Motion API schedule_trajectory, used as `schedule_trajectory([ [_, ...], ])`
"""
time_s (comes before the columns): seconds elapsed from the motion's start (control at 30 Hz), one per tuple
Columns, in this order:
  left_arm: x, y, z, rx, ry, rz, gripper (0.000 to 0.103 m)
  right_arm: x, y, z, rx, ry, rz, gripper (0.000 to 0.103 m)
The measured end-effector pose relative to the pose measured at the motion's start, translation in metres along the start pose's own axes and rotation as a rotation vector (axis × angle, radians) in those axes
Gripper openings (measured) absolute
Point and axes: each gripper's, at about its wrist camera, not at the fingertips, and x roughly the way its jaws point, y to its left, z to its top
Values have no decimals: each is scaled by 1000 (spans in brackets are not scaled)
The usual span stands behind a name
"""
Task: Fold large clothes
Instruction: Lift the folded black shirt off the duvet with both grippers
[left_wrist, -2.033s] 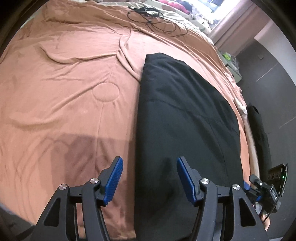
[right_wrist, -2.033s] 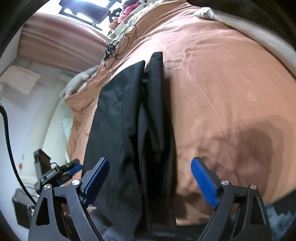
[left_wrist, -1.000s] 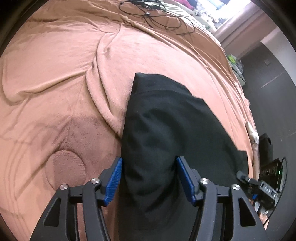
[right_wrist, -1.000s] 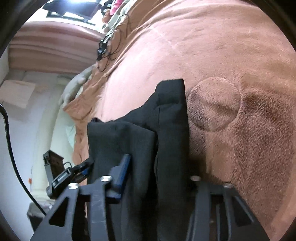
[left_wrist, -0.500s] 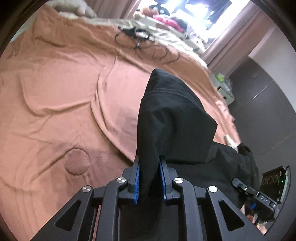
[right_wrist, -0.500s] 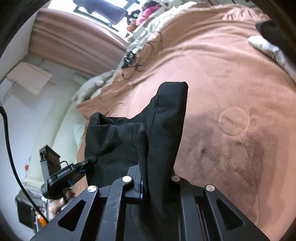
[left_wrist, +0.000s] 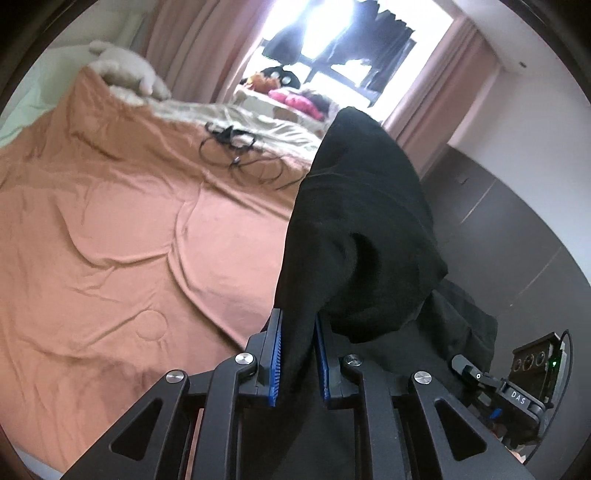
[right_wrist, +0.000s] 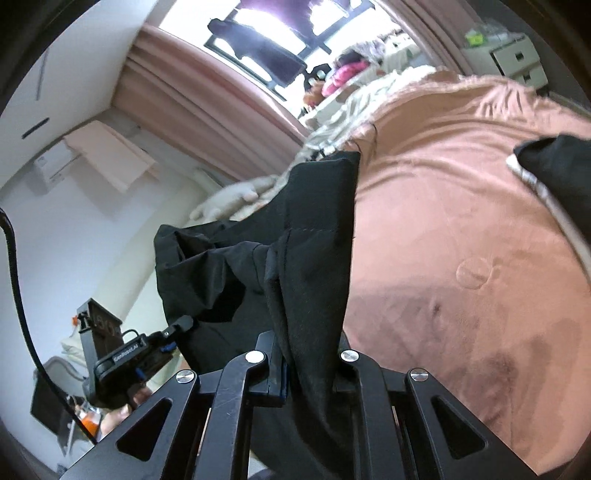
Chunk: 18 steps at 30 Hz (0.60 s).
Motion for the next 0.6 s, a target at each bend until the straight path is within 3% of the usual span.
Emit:
schedule_trajectory([
  [0.27, -36, -68, -7, 39, -56, -77, 16, -84, 28, 24, -84, -106, -20, 11],
  [0.6, -42, -168, -19, 80, -41, -181, 15, -195, 34, 55, -167, -199, -146, 11],
])
